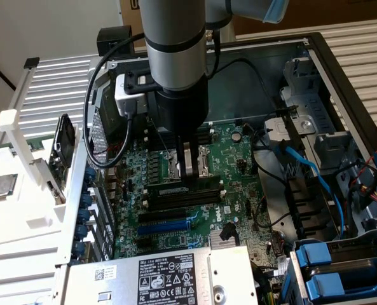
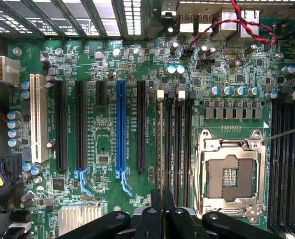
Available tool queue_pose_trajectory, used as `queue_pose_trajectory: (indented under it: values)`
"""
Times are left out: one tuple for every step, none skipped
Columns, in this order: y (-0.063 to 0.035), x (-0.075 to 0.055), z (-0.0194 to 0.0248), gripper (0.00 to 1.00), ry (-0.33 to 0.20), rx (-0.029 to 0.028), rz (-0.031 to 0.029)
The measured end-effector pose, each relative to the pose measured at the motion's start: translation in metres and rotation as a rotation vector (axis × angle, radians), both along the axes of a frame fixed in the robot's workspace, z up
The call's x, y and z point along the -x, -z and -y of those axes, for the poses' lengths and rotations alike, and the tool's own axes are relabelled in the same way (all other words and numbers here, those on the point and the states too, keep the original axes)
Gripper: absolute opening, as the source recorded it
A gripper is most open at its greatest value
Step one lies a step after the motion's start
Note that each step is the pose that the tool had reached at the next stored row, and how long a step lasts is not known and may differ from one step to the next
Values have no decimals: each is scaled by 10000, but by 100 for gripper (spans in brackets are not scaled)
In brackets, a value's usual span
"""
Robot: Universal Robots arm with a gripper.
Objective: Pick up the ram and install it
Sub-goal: 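Insert the ram into the slot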
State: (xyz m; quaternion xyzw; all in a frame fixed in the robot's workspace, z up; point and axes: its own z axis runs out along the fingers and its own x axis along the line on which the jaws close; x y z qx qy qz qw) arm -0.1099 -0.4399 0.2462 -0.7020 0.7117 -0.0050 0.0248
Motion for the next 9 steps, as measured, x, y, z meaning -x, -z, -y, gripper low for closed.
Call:
queue_pose_trajectory:
  values:
    - [0,0,0,12,-6,0,0]
    - [0,0,0,12,-6,0,0]
    - [0,0,0,12,-7,1,0]
    - [2,0,0,12,-8,-1,0]
    - [4,0,-3,12,-10,-4,2]
    - [6,0,-4,12,-17,-4,1]
    - [7,0,-6,12,-23,-2,-2]
    - [7,0,-7,12,-27,-1,-7]
    - [7,1,-7,12,-30,0,-20]
